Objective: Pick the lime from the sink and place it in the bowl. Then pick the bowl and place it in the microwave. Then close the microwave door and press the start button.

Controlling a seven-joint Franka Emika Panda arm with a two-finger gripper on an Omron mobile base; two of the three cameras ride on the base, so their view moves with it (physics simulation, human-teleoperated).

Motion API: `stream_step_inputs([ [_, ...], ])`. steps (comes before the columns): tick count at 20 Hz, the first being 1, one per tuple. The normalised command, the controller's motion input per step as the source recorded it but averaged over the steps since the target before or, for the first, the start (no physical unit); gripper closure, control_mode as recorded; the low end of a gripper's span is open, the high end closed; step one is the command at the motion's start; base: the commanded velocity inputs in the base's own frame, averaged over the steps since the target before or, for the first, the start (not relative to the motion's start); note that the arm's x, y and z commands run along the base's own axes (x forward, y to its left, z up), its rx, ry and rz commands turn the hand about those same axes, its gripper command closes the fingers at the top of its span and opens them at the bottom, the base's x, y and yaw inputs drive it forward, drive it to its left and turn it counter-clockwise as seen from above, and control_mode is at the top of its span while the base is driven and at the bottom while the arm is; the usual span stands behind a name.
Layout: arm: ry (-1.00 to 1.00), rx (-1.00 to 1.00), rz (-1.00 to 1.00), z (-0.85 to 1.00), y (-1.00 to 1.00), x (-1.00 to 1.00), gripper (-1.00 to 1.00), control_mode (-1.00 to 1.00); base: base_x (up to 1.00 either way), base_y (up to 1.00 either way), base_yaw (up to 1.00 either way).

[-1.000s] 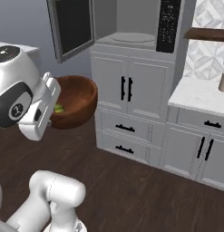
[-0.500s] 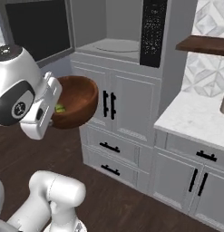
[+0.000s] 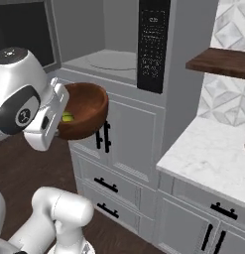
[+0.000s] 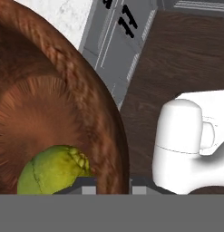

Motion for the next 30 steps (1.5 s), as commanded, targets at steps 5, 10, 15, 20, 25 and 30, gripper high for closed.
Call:
stream_step_inputs([
  [5, 0.0, 0.0, 0.0, 0.0, 0.0, 0.0, 1.0, 1.0, 0.01, 0.64, 0.11],
  [10, 0.0, 0.0, 0.0, 0.0, 0.0, 0.0, 1.0, 1.0, 0.2, 0.08, 0.22],
  [15, 0.0, 0.0, 0.0, 0.0, 0.0, 0.0, 1.0, 1.0, 0.51, -0.01, 0.3],
  [20, 0.0, 0.0, 0.0, 0.0, 0.0, 0.0, 1.0, 1.0, 0.46, -0.31, 0.28],
  [25, -0.04, 0.06, 0.07, 0.17, -0.18, 0.11, 1.0, -1.0, 0.13, -0.23, 0.08],
  [30, -0.21, 0.03, 0.0, 0.63, -0.03, 0.01, 1.0, -1.0, 0.0, 0.0, 0.0],
])
